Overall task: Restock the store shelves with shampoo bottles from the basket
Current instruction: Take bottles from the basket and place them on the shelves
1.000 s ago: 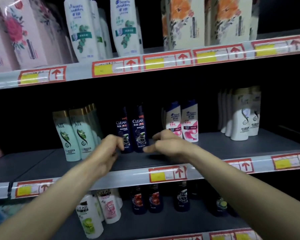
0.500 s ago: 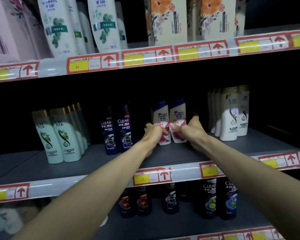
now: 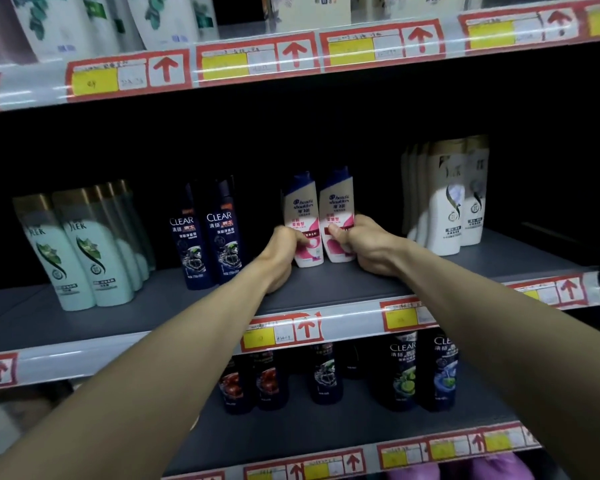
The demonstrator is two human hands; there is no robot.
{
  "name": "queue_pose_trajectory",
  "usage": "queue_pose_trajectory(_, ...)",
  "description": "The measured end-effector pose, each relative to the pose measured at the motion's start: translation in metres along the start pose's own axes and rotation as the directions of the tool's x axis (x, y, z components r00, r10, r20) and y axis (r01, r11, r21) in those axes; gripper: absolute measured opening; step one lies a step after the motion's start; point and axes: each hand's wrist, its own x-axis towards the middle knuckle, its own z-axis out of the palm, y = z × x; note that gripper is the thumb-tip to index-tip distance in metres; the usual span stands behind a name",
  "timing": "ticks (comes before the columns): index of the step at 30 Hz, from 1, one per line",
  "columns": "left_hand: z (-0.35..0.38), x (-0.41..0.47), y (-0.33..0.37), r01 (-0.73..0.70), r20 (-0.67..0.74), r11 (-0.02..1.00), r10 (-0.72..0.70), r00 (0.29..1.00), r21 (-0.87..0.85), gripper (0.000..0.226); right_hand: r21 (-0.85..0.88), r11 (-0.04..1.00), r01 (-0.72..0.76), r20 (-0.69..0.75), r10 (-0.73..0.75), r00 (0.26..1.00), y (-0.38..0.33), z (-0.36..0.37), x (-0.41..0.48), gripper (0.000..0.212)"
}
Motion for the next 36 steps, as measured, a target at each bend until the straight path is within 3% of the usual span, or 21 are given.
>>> queue_pose_trajectory(6, -0.002, -0.007, 0.002, 0.034, 0.006, 0.999, -0.034, 0.999, 0.003, 0.019, 0.008, 0.999, -0.042, 0.01, 0.042, 0.999, -0.005, -0.002, -0.006, 0.013)
queue_pose_trajectory(7, -0.004, -0.007, 0.003, 0.031, 0.0, 0.999, -0.031, 1.0, 0.027, 0.028, -0.001, 0.999, -0.04, 0.007, 0.04, 0.999, -0.008, -0.001, -0.009, 0.012)
queue_pose_trajectory(9, -0.007, -0.005, 0.003, 0.025, -0.019, 0.994, -0.023, 1.0, 0.102, 0.075, -0.011, 0.999, -0.045, -0.005, 0.045, 0.999, -0.011, 0.0, -0.017, 0.007)
queue_pose_trajectory(11, -0.007, -0.011, 0.005, 0.051, -0.012, 0.982, -0.049, 0.999, 0.182, 0.104, -0.015, 0.997, -0.074, -0.015, 0.074, 0.997, -0.016, 0.0, -0.026, 0.021)
queue_pose_trajectory(15, 0.003, -0.05, 0.022, 0.122, 0.011, 0.974, -0.127, 0.992, 0.191, 0.101, -0.153, 0.981, -0.118, -0.068, 0.109, 0.992, -0.031, -0.02, -0.05, 0.061)
queue_pose_trajectory(16, 0.006, -0.059, 0.023, 0.109, 0.015, 0.985, -0.112, 0.994, 0.137, 0.087, -0.193, 0.977, -0.09, -0.093, 0.073, 0.993, -0.037, -0.031, -0.06, 0.059)
queue_pose_trajectory(18, 0.011, -0.083, 0.021, 0.029, -0.026, 0.997, -0.027, 0.999, 0.073, 0.048, -0.214, 0.977, 0.006, -0.13, -0.034, 0.991, -0.045, -0.056, -0.082, 0.031)
queue_pose_trajectory(20, 0.018, -0.108, 0.018, -0.056, -0.057, 0.997, 0.06, 0.997, 0.061, 0.043, -0.22, 0.97, 0.098, -0.248, -0.153, 0.957, -0.044, -0.08, -0.106, 0.011)
queue_pose_trajectory(22, 0.036, -0.121, 0.017, -0.101, -0.02, 0.994, 0.102, 0.995, 0.036, 0.045, -0.291, 0.946, 0.145, -0.423, -0.263, 0.867, -0.04, -0.103, -0.126, 0.012)
queue_pose_trajectory(25, 0.081, -0.108, 0.014, -0.075, 0.081, 0.99, 0.066, 0.995, 0.118, 0.027, -0.351, 0.933, 0.082, -0.574, -0.284, 0.768, -0.038, -0.139, -0.132, 0.013)
queue_pose_trajectory(26, 0.099, -0.099, 0.014, -0.073, 0.12, 0.983, 0.053, 0.991, 0.169, 0.032, -0.367, 0.929, 0.04, -0.587, -0.265, 0.765, -0.038, -0.15, -0.128, 0.021)
queue_pose_trajectory(28, 0.133, -0.074, 0.011, -0.087, 0.202, 0.953, 0.027, 0.979, 0.292, 0.072, -0.423, 0.904, -0.057, -0.562, -0.212, 0.8, -0.039, -0.168, -0.113, 0.042)
queue_pose_trajectory(30, 0.166, -0.052, 0.009, -0.126, 0.297, 0.932, 0.021, 0.955, 0.341, 0.096, -0.506, 0.852, -0.133, -0.51, -0.171, 0.843, -0.04, -0.179, -0.096, 0.064)
queue_pose_trajectory(33, 0.201, -0.026, 0.002, -0.111, 0.349, 0.957, 0.011, 0.937, 0.268, 0.1, -0.576, 0.792, -0.203, -0.46, -0.109, 0.881, -0.04, -0.19, -0.074, 0.082)
queue_pose_trajectory(36, 0.215, -0.009, -0.016, -0.142, 0.269, 0.966, 0.081, 0.96, 0.217, 0.08, -0.424, 0.872, -0.245, -0.452, 0.031, 0.891, -0.035, -0.195, -0.06, 0.084)
